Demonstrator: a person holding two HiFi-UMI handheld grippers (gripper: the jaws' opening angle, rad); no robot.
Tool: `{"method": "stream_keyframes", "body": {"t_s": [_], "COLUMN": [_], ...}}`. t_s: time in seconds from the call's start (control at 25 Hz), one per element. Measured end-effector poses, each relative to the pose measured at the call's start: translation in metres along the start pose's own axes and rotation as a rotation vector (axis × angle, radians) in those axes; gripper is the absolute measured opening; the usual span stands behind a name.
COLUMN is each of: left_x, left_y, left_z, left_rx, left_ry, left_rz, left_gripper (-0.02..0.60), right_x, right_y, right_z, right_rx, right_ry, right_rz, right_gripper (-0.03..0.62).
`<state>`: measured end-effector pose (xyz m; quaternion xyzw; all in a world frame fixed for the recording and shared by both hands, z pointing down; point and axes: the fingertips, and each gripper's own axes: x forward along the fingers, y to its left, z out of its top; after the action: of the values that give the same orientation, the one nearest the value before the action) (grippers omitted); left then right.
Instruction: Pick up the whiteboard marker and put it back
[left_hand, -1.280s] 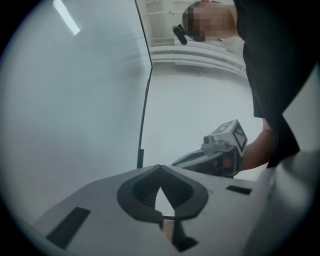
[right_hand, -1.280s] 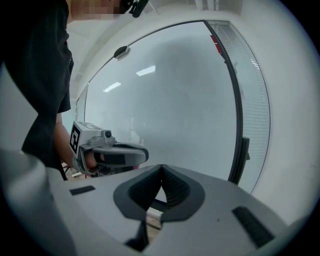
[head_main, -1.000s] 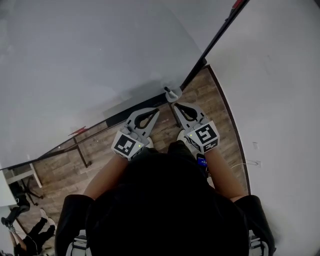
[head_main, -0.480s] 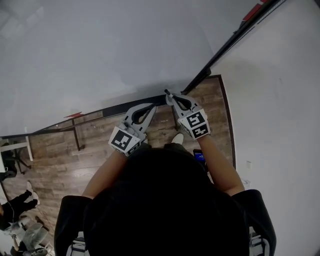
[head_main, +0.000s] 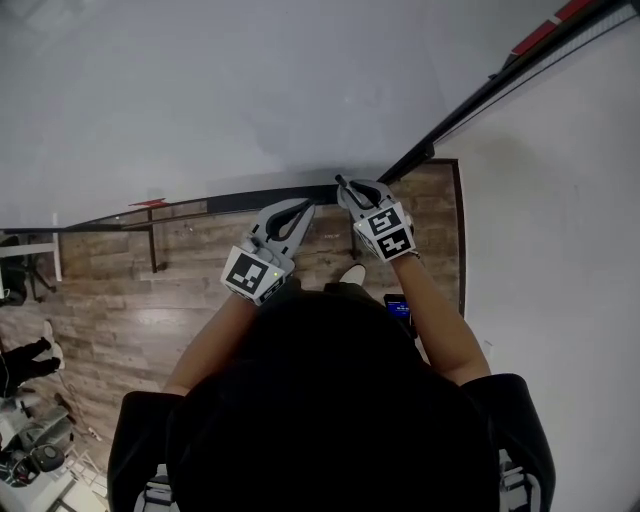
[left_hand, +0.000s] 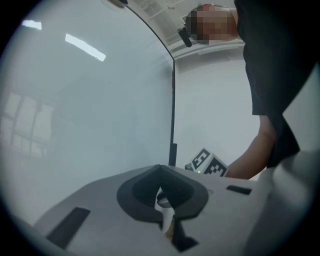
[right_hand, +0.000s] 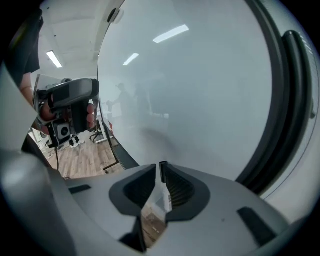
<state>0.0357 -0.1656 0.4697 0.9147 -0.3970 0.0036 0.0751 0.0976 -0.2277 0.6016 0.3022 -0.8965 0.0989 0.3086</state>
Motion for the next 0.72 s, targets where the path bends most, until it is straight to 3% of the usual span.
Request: {"method": "stream_keyframes", "body": {"t_s": [0.32, 0.72], "left_x": [-0.008, -0.016], "left_y": [0.004, 0.013], "left_z": [0.001, 0.000], "left_rx": [0.000, 0.000], "left_ry": [0.005, 0.009], "left_rz": [0.031, 0.055], "left_gripper": [0.003, 0.003], "right_x": [0.023, 0.038], "right_y": [0.001, -0.001], "right_z": [-0.010, -0.016], "right_rx": [-0.050, -0.119], "right_ry": [0.069, 0.102], "right_rz": [-0.024, -0.053], "right_gripper": [0.086, 0.067]}}
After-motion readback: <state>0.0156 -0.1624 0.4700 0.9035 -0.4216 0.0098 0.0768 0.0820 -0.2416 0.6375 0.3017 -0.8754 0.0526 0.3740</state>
